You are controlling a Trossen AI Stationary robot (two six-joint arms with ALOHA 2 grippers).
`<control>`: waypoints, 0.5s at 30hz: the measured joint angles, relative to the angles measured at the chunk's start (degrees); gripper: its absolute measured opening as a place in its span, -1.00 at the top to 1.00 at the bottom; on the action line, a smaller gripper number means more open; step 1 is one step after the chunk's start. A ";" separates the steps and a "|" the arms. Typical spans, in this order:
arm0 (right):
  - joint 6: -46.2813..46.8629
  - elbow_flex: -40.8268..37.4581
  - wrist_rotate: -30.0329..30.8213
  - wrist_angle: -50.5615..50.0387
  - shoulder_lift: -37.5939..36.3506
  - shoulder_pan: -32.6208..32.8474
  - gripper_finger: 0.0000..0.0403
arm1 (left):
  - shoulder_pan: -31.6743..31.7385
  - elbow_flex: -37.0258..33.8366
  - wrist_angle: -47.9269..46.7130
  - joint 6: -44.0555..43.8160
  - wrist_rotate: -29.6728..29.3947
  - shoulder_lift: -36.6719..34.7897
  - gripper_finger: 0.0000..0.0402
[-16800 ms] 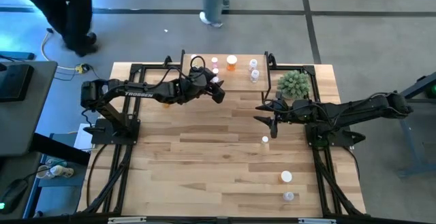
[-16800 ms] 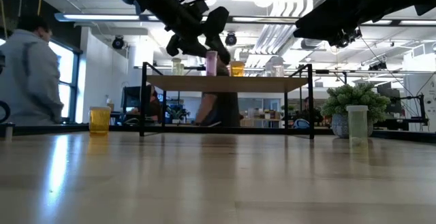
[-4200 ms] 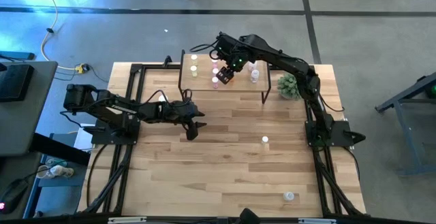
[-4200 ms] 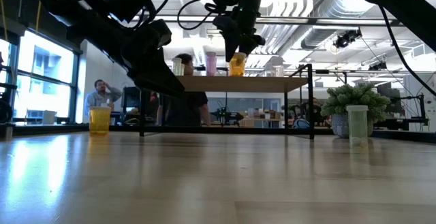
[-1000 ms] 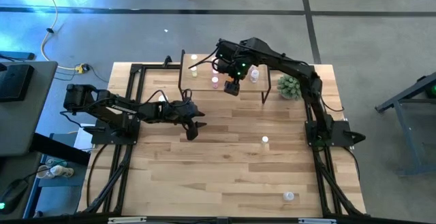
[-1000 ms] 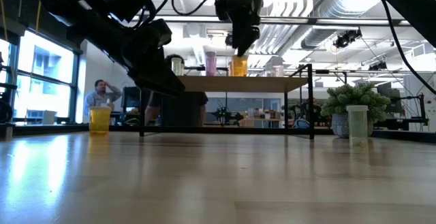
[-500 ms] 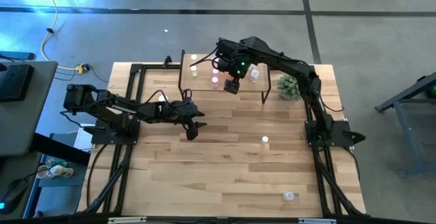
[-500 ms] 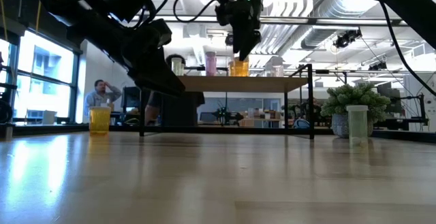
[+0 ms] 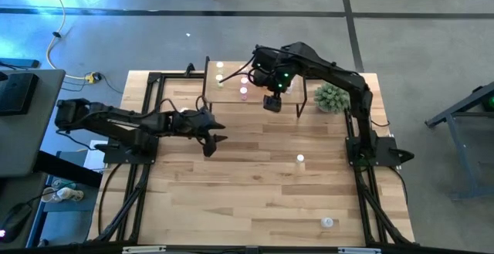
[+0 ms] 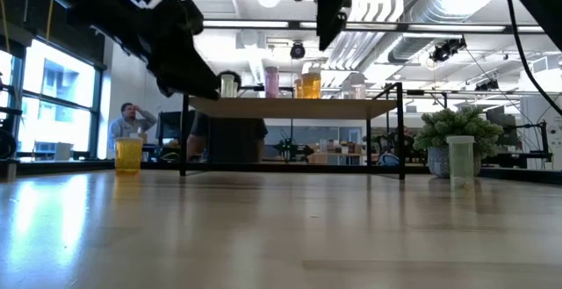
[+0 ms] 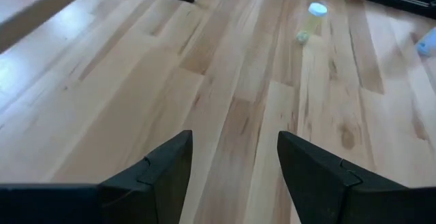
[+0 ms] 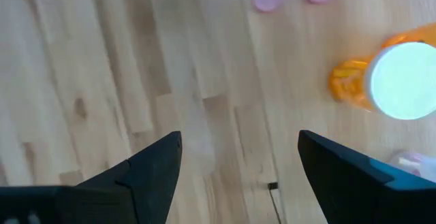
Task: Pick and place medicine bottles onto shelf by color
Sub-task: Put the transparent pill bottle aligned with the other transparent pill bottles on the shelf
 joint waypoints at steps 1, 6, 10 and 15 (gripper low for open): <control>-0.13 0.00 -0.16 0.04 -0.50 0.42 -0.41 | 0.00 0.00 -1.12 -0.08 -0.01 -1.02 -0.03; -0.32 0.00 -4.06 0.02 -2.60 2.84 -0.41 | -0.09 0.00 -5.14 -0.61 0.19 -5.20 -0.03; 0.28 0.00 -3.96 0.02 -3.27 5.07 -0.41 | -0.09 0.00 -6.91 -2.63 0.21 -7.45 -0.03; 2.52 0.00 -1.62 0.02 -3.28 8.11 -0.41 | -0.09 0.00 -7.40 -3.04 0.41 -8.39 -0.03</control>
